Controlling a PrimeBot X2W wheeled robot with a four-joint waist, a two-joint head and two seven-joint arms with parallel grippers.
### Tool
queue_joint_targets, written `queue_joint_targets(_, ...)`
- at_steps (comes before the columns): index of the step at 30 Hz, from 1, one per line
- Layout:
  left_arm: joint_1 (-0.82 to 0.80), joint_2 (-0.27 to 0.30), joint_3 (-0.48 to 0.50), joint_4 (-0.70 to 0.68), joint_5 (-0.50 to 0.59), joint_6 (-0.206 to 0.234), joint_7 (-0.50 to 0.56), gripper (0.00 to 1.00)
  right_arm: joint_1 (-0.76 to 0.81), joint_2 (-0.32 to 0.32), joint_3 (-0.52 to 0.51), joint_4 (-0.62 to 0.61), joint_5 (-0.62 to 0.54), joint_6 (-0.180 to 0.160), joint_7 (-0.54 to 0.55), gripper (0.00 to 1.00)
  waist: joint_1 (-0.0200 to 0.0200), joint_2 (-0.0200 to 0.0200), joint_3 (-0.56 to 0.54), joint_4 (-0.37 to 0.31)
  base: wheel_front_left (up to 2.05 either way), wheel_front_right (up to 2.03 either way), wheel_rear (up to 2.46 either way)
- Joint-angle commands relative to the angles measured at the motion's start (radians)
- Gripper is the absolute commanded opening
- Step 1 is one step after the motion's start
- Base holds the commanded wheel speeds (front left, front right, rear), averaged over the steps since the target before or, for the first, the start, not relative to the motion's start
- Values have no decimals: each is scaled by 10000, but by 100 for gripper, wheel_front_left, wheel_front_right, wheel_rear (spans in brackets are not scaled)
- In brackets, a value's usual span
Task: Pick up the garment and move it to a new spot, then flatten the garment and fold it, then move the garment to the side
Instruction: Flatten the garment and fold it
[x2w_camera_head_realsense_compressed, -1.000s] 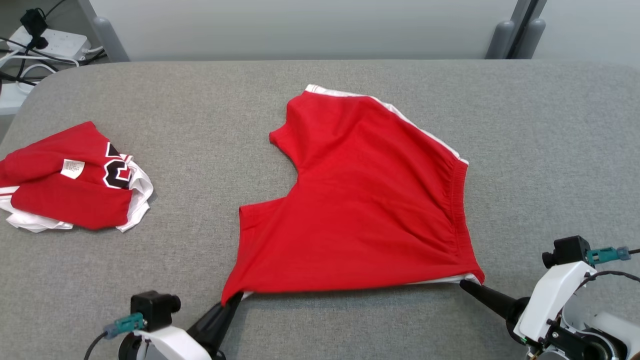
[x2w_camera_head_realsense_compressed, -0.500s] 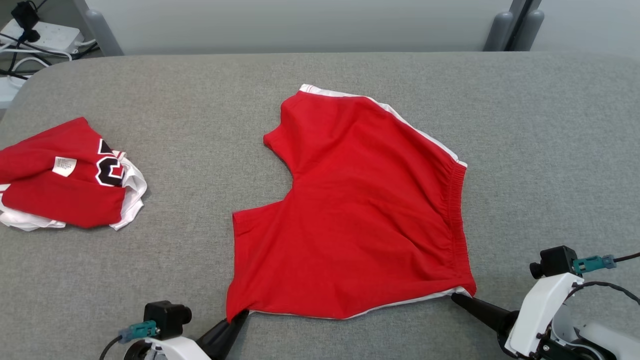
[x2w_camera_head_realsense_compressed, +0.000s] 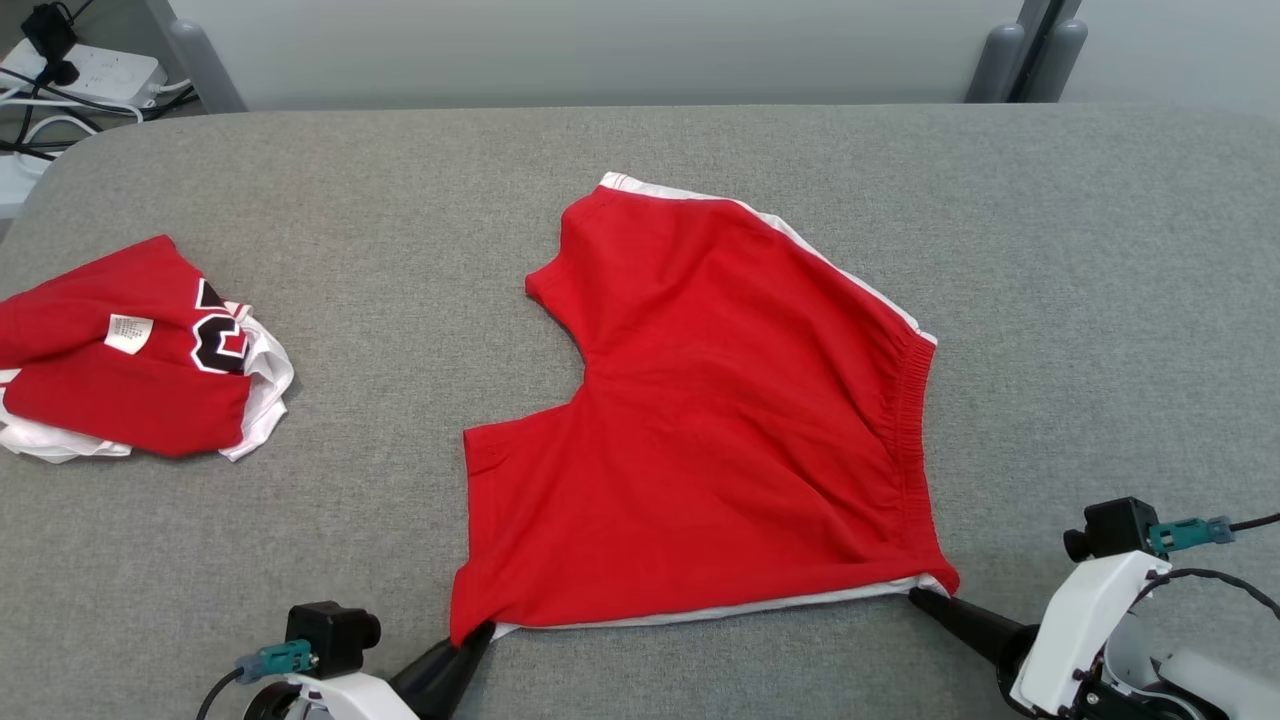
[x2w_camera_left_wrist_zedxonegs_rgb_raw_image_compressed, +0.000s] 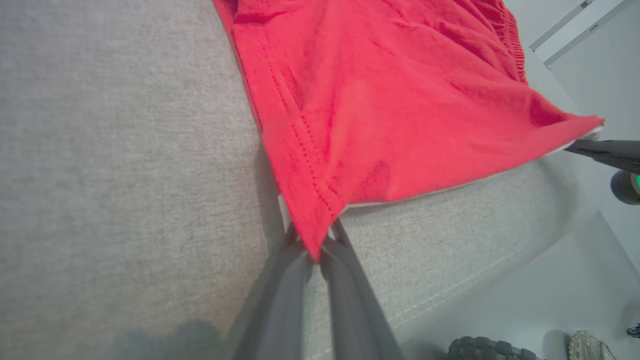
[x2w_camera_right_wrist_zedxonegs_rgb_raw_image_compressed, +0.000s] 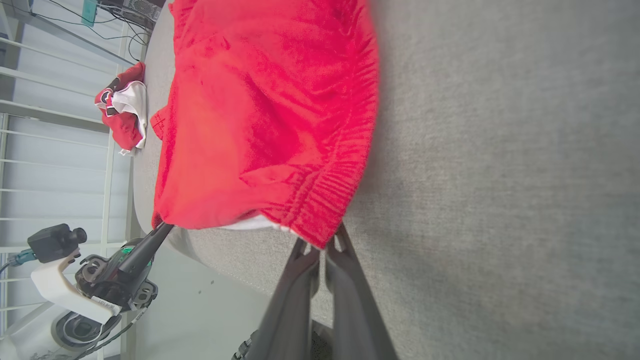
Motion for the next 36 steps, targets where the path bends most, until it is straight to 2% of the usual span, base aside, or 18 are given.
queue_joint_targets(1, -416, 311, 450, -156, 156, 0, -105, 100, 290, -190, -140, 18, -236, 44, -300, 100, 0, 0, -5, -8, 0, 0, 0)
queue_joint_targets(7, -262, 354, 1203, -291, 618, 0, -105, 100, 340, -280, -463, 79, -609, 44, -1145, 100, 0, 0, -138, -18, 0, 0, 0)
queue_joint_targets(12, 238, 164, 2902, -614, 1631, 0, -105, 100, 415, -321, -850, 291, -1247, 44, -2442, 100, 0, 0, -412, -43, 0, 0, 0)
queue_joint_targets(16, 549, -27, 3574, -759, 2148, 0, -105, 100, 419, -214, -1123, 453, -1587, 44, -2780, 100, 0, 0, -512, -76, 0, 0, 0)
queue_joint_targets(20, 805, -333, 4374, -977, 2841, 0, -105, 100, 402, 20, -1826, 759, -2276, 44, -2968, 100, 0, 0, -606, -117, 0, 0, 0)
queue_joint_targets(23, 977, -571, 5118, -1085, 3387, 12, -105, 100, 457, 363, -3028, 994, -3262, 44, -2982, 100, 0, 0, -650, -177, 0, 0, 0)
queue_joint_targets(28, 1402, -1083, 6590, -1625, 4552, 285, -105, 100, 966, 1167, -5662, 1286, -6390, 44, -2986, 100, 0, 0, -741, -230, 0, 0, 0)
queue_joint_targets(33, 1993, -1670, 7694, -2067, 5519, 315, -105, 100, 2093, 2380, -8119, 613, -8983, 44, -2987, 100, 0, 0, -904, -239, 0, 0, 0)
queue_joint_targets(36, 2314, -2032, 8284, -2331, 6063, 292, -105, 100, 2767, 2920, -8787, 39, -10066, 44, -2987, 100, 0, 0, -1035, -234, 0, 0, 0)
